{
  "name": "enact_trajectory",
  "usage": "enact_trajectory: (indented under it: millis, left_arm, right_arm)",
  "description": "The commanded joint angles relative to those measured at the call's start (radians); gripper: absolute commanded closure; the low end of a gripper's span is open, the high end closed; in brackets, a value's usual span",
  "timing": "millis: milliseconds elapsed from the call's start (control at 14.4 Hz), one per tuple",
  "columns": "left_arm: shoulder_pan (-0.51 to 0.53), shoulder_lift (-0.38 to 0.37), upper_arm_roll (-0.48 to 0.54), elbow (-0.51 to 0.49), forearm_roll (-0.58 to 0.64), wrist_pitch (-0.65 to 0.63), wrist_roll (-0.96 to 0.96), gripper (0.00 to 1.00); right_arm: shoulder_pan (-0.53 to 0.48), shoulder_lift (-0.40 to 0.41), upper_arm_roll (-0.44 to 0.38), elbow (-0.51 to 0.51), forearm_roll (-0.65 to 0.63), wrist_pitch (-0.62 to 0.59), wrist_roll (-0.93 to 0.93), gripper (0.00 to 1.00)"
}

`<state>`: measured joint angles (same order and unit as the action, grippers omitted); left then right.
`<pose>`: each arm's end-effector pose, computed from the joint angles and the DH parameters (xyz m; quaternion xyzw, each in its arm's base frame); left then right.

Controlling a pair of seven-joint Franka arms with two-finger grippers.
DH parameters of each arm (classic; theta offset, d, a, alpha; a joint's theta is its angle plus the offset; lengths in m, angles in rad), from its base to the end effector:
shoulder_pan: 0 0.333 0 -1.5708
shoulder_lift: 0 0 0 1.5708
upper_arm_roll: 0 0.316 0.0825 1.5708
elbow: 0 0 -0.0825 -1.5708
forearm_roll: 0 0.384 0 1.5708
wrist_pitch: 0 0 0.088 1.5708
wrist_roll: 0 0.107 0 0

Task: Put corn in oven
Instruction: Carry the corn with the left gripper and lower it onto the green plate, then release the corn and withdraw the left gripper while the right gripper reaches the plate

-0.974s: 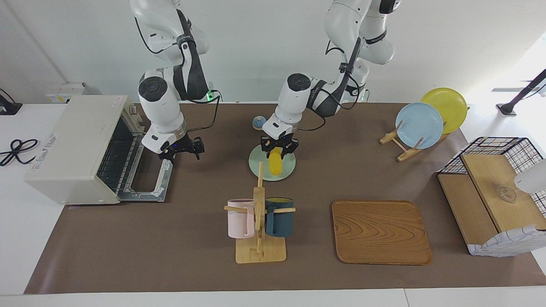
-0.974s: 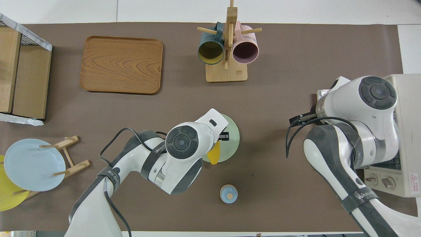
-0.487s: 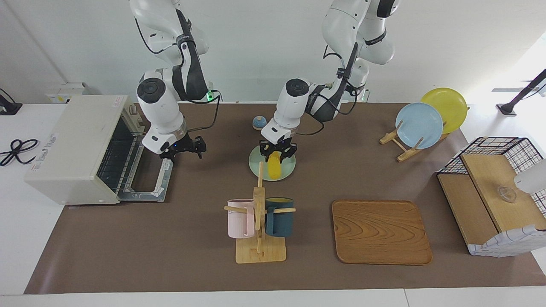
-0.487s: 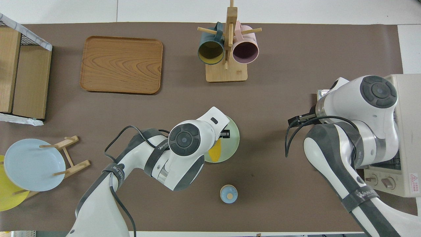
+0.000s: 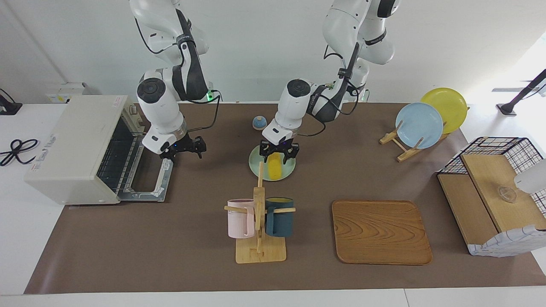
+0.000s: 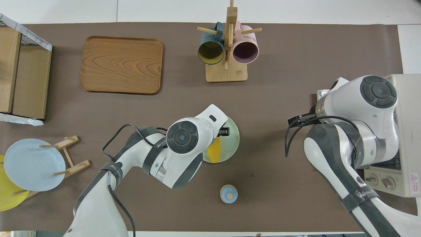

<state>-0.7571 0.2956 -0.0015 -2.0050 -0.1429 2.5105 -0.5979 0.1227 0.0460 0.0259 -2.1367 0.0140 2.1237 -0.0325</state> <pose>0.4512 -0.4260 0.3304 0.9930 -0.0268 0.0512 0.1030 0.5342 0.0805 0.3798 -0.9958 -0.0866 0.0298 0.0047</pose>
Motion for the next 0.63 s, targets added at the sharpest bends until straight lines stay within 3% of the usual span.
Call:
enact_trajectory:
  millis: [0,209,556]
  left_arm:
    - [0.053,-0.003,0.003,0.104,0.003,-0.143,0.020,0.00]
    - [0.106,-0.027,0.003,0.198,0.003,-0.309,0.038,0.00]
    - [0.215,-0.111,0.006,0.230,0.022,-0.422,0.101,0.00]
  right_arm:
    - [0.000,0.002,0.000,0.008,0.020,-0.016,0.005,0.00]
    - [0.005,0.002,0.002,0.012,0.021,-0.028,0.006,0.00]
    - [0.130,0.012,0.008,0.115,0.054,-0.102,0.170,0.00]
